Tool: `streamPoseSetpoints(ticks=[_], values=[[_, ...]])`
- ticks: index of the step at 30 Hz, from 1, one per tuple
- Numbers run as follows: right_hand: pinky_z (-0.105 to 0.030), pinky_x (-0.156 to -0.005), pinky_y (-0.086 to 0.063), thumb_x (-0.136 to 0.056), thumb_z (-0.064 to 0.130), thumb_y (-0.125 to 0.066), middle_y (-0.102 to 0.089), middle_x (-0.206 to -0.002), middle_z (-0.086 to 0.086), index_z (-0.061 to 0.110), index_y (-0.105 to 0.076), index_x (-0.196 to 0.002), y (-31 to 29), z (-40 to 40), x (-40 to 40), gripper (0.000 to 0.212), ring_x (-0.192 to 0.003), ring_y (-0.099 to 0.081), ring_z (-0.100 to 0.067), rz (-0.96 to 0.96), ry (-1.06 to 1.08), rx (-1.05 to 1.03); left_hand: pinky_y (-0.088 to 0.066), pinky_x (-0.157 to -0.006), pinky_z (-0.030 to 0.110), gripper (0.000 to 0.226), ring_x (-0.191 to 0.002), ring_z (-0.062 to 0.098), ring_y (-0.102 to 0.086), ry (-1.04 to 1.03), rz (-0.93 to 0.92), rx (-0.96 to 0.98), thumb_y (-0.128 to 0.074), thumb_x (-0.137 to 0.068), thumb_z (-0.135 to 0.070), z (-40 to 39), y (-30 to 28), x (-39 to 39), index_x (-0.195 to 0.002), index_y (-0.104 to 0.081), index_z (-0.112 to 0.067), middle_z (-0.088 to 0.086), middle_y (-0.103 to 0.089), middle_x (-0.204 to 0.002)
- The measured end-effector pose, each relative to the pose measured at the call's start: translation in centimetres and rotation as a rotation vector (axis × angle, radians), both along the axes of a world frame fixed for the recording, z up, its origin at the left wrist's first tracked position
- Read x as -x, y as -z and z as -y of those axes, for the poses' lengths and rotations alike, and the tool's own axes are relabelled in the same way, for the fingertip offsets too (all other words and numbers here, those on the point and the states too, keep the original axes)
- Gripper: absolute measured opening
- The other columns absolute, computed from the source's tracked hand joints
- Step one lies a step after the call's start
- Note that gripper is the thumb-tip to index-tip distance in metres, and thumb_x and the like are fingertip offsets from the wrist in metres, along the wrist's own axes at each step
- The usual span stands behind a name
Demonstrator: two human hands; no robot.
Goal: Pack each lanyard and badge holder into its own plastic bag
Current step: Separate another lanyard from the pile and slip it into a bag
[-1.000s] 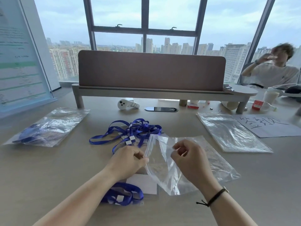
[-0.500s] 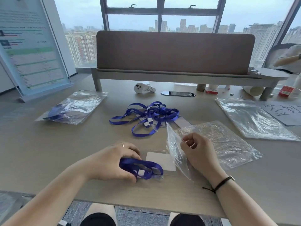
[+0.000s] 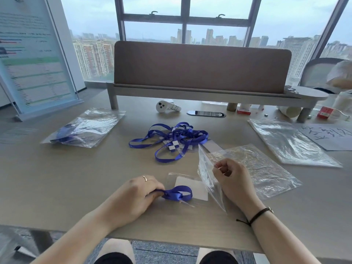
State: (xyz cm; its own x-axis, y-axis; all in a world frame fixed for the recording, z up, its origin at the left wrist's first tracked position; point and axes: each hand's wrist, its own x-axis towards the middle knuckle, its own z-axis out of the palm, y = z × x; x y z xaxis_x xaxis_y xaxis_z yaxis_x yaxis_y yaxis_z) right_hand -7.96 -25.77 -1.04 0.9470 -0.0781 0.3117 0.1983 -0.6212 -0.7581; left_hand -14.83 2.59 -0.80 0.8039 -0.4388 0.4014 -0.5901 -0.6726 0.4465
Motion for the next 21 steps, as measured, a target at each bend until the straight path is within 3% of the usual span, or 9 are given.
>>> streamPoseSetpoints(ticks=[4,8,10,11,13,15,16,19,21], values=[[-0.025,-0.054,-0.044,-0.080,0.015,-0.072,-0.063,-0.061,0.008,0.026,-0.065,-0.072,-0.1,0.0,-0.1,0.015,-0.056,-0.057,-0.007,-0.005,0.004,-0.020,-0.047,-0.077,0.015,0.010,-0.085,-0.002,-0.062,-0.024,0.078,0.125,-0.064,-0.096,-0.019,1.5,-0.7,-1.3,-0.101,-0.073,-0.019,-0.016,-0.067,-0.091],[-0.026,-0.054,-0.045,-0.081,0.015,-0.071,-0.063,-0.062,0.006,0.025,-0.066,-0.074,-0.4,0.5,-0.1,0.013,-0.055,-0.056,-0.009,-0.006,0.031,-0.045,-0.054,-0.076,0.033,0.027,-0.087,0.012,-0.063,-0.053,0.130,0.009,-0.052,-0.099,-0.035,3.9,-0.6,-3.6,-0.102,-0.072,-0.018,-0.008,-0.069,-0.096],[-0.025,-0.053,-0.043,-0.081,0.015,-0.070,-0.063,-0.063,0.006,0.025,-0.066,-0.075,-0.5,1.0,-0.2,0.012,-0.056,-0.057,-0.011,0.002,0.050,-0.033,-0.054,-0.084,0.037,0.034,-0.098,0.014,-0.063,-0.053,0.125,-0.127,-0.047,-0.099,-0.045,4.8,-0.4,-4.2,-0.110,-0.071,-0.023,-0.008,-0.068,-0.106],[-0.025,-0.053,-0.042,-0.081,0.016,-0.070,-0.064,-0.063,0.006,0.025,-0.065,-0.075,-0.5,1.2,-0.2,0.012,-0.057,-0.057,-0.012,0.003,0.058,-0.025,-0.051,-0.096,0.035,0.041,-0.111,0.013,-0.060,-0.048,0.087,-0.214,-0.044,-0.098,-0.053,5.1,-0.3,-4.3,-0.119,-0.068,-0.026,-0.008,-0.066,-0.118],[-0.024,-0.052,-0.040,-0.081,0.016,-0.070,-0.064,-0.063,0.006,0.024,-0.065,-0.074,-0.4,1.4,-0.2,0.012,-0.057,-0.058,-0.012,-0.003,0.069,-0.014,-0.031,-0.117,0.029,0.063,-0.141,0.008,-0.036,-0.037,-0.064,-0.342,-0.040,-0.091,-0.071,5.1,0.1,-4.3,-0.143,-0.048,-0.035,-0.012,-0.046,-0.149],[-0.023,-0.052,-0.039,-0.081,0.016,-0.070,-0.064,-0.062,0.006,0.023,-0.066,-0.074,-0.2,1.5,-0.4,0.011,-0.058,-0.058,-0.012,-0.013,0.081,-0.021,-0.017,-0.122,0.026,0.079,-0.150,0.001,-0.015,-0.007,-0.178,-0.379,-0.042,-0.084,-0.080,4.8,0.2,-4.2,-0.152,-0.031,-0.041,-0.016,-0.027,-0.161],[-0.023,-0.052,-0.038,-0.081,0.016,-0.070,-0.063,-0.062,0.006,0.022,-0.066,-0.074,-0.2,1.5,-0.4,0.011,-0.058,-0.058,-0.012,-0.017,0.086,-0.026,-0.015,-0.123,0.024,0.082,-0.150,-0.001,-0.012,0.009,-0.196,-0.364,-0.046,-0.082,-0.081,4.7,0.0,-4.2,-0.152,-0.027,-0.042,-0.018,-0.024,-0.161],[-0.024,-0.052,-0.039,-0.081,0.016,-0.071,-0.063,-0.061,0.006,0.023,-0.067,-0.074,-0.1,1.4,-0.6,0.011,-0.056,-0.057,-0.010,-0.024,0.094,-0.044,-0.025,-0.115,0.016,0.083,-0.139,-0.004,-0.033,0.045,-0.220,-0.248,-0.061,-0.081,-0.070,4.4,-0.9,-4.2,-0.152,-0.029,-0.041,-0.019,-0.041,-0.151],[-0.024,-0.053,-0.039,-0.082,0.016,-0.071,-0.062,-0.060,0.005,0.024,-0.067,-0.073,-0.1,1.5,-0.6,0.013,-0.054,-0.054,-0.009,-0.030,0.088,-0.069,-0.035,-0.109,0.017,0.083,-0.129,-0.003,-0.044,0.037,-0.227,-0.201,-0.068,-0.080,-0.064,4.2,-1.2,-4.3,-0.151,-0.031,-0.040,-0.020,-0.049,-0.144]])
